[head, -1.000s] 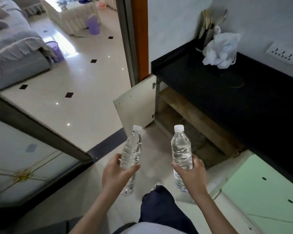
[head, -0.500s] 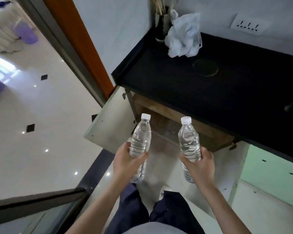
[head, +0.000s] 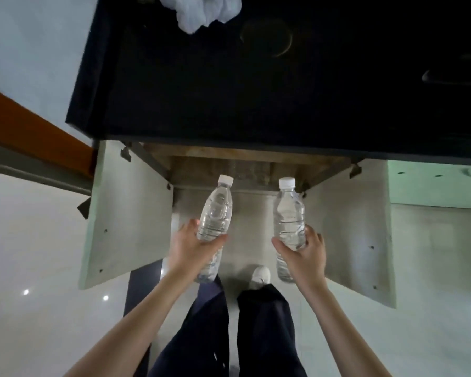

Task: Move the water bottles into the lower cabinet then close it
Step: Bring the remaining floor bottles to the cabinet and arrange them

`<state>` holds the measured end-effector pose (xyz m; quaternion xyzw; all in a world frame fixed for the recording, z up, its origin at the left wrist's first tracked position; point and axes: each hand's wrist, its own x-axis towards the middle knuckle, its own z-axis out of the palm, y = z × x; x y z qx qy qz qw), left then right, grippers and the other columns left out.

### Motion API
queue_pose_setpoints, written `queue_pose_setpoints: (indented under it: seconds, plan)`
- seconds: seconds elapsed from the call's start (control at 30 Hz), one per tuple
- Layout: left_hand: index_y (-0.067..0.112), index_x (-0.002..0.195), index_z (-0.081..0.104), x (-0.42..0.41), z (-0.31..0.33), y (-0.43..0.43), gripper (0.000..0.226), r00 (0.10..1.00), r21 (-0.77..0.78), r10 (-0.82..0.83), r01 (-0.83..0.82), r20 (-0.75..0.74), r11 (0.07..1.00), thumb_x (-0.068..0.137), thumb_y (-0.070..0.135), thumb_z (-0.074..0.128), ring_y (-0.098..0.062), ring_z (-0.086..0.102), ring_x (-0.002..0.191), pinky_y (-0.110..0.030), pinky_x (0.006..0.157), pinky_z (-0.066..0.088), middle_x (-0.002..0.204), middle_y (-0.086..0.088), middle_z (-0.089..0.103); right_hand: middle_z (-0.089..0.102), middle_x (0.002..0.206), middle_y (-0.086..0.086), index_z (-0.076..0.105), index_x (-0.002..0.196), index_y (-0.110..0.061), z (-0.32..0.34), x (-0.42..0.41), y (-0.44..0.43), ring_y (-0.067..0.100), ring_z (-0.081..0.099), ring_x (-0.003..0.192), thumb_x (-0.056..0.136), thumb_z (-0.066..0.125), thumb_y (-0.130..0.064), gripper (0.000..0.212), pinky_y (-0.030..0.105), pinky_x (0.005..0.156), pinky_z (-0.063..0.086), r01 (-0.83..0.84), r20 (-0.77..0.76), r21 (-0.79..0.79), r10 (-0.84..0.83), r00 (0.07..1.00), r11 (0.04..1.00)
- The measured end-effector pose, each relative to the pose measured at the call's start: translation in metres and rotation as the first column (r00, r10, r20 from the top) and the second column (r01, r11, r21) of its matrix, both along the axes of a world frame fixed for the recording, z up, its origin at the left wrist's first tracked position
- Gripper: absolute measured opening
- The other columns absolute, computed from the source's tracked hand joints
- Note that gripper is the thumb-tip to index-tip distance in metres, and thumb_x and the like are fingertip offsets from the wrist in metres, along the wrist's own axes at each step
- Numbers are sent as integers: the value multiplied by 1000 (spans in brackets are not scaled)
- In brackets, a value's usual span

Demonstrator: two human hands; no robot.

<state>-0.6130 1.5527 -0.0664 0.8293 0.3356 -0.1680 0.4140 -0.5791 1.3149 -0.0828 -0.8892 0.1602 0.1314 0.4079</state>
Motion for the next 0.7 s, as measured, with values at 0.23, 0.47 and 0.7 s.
queue_pose_setpoints:
  seconds: [0.23,0.47,0.7]
  plan:
    - [27,83,59,24,-124,9,38,997,-23,69,-70,-42,997,66,57,74,-6,64,62,-28,56,51,72,6,67,58,87,-3,64,102,-17,-128,27,10,19,54,89,65,84,-36,46,30,66,41,-15,-77,-39,12,997,999]
    - [24,89,60,58,-294,14,33,993,-57,116,-115,17,992,72,42,81,-4,63,65,-19,55,41,75,9,68,57,80,-12,65,100,-14,-304,64,20,22,56,89,69,85,-35,42,30,73,42,-75,-26,-31,74,997,997]
    - [29,84,56,96,-481,25,32,986,-63,107,-100,130,993,71,38,85,2,63,58,-9,49,42,74,12,66,67,93,-5,66,104,-16,-485,106,21,19,64,88,68,88,-33,45,29,78,48,-118,45,52,116,992,992]
